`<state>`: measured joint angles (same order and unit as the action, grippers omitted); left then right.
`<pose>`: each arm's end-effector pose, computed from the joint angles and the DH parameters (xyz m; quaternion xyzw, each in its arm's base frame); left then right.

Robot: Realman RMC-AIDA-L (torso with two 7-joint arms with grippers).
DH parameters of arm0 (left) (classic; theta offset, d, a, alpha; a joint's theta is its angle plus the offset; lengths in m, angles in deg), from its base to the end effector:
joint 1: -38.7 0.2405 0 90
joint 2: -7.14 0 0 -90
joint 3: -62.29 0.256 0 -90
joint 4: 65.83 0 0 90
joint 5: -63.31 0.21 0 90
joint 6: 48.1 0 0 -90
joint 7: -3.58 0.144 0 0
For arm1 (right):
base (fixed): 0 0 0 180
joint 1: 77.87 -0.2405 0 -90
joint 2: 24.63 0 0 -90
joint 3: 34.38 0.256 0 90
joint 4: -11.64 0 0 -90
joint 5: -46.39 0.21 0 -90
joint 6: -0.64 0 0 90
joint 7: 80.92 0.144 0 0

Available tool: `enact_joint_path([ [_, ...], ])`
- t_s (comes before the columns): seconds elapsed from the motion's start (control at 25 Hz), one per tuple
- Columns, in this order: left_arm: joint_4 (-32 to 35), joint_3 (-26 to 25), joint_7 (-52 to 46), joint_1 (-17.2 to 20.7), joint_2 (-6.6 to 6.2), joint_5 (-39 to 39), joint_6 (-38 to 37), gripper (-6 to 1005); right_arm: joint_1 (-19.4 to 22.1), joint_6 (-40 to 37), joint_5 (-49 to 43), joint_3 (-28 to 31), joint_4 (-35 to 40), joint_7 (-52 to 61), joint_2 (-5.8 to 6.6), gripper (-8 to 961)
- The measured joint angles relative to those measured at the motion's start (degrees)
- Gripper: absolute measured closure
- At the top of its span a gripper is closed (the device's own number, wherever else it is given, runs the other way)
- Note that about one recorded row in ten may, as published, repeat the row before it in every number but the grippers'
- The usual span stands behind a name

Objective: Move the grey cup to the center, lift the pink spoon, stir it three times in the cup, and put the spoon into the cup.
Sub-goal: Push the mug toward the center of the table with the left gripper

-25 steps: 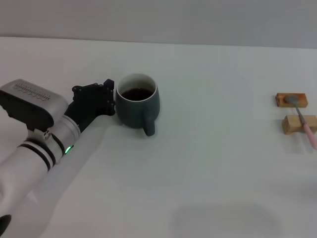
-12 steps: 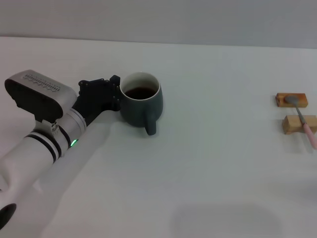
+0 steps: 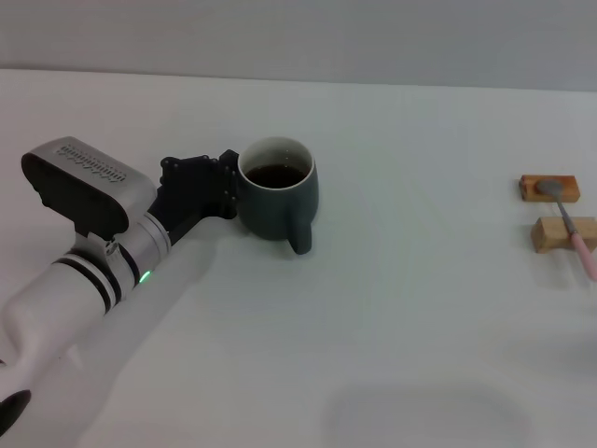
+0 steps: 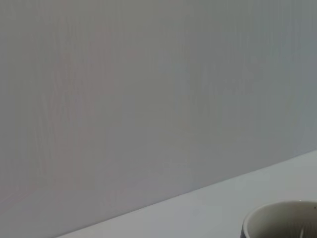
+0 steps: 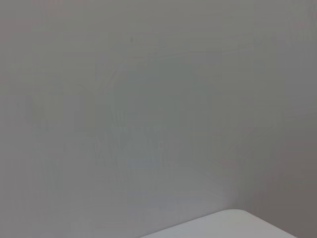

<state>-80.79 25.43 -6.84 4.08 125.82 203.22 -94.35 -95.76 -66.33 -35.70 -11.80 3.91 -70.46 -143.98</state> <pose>-0.2684 0.3647 -0.0908 -0.8461 -0.1944 -0.2149 0.4473 0.4098 0.2668 0.0141 -0.5176 0.3865 0.2640 0.7162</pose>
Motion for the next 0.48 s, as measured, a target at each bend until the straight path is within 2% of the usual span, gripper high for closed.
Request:
enact_joint_path([
  [0.48, -0.8, 1.3, -0.6, 1.6, -0.07, 0.1, -3.0, 936, 0.1, 0.1, 0.0, 0.0, 0.0, 0.0, 0.00, 380],
])
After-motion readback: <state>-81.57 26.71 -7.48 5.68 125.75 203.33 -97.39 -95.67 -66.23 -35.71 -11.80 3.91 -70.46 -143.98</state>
